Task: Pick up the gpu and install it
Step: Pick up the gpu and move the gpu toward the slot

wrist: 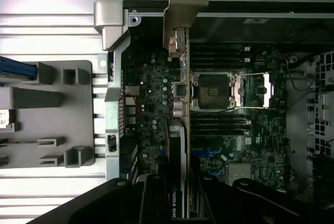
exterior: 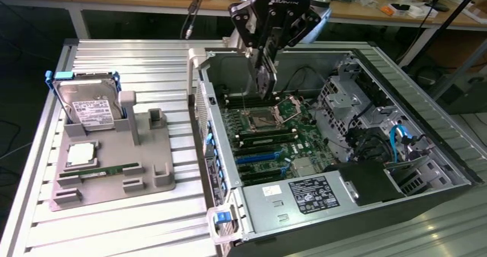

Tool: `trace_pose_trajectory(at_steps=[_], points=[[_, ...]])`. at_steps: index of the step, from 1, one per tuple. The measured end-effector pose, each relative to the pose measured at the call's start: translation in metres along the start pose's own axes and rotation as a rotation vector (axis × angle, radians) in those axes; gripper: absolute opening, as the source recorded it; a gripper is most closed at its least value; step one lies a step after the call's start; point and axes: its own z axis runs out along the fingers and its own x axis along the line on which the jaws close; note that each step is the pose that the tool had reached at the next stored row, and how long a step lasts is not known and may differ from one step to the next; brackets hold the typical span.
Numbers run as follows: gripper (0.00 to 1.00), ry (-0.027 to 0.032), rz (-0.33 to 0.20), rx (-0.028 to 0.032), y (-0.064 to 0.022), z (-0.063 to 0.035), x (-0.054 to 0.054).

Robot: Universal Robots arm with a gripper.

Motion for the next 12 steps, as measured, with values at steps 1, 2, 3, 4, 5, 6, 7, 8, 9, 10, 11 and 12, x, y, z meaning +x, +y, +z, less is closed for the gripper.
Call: trace_pose_trajectory(at_steps=[1,2,3,4,5,6,7,8,9,10,11,12], points=[[0.27,-0.0002,0.000,0.0001,0.0000,0.0000,-0.003],[0.27,-0.0005,0.000,0.0001,0.0000,0.0001,-0.005],[0.27,-0.0009,0.000,0.0001,0.0000,0.0002,-0.008],[0.27,-0.0011,0.000,0.0001,0.0000,0.0002,-0.010],[0.27,-0.0013,0.000,0.0001,0.0000,0.0003,-0.013],[0.27,-0.0014,0.000,0.0001,0.0001,0.0004,-0.016],[0.27,-0.0014,0.000,0.0001,0.0001,0.0004,-0.019],[0.27,-0.0015,0.000,0.0001,0.0001,0.0005,-0.023],[0.27,-0.0017,0.000,0.0001,0.0001,0.0006,-0.026],[0.27,-0.0020,0.000,0.0001,0.0001,0.0007,-0.030],[0.27,-0.0024,0.000,0.0002,0.0001,0.0008,-0.033],[0.27,-0.0028,0.000,0.0001,0.0001,0.0008,-0.036]])
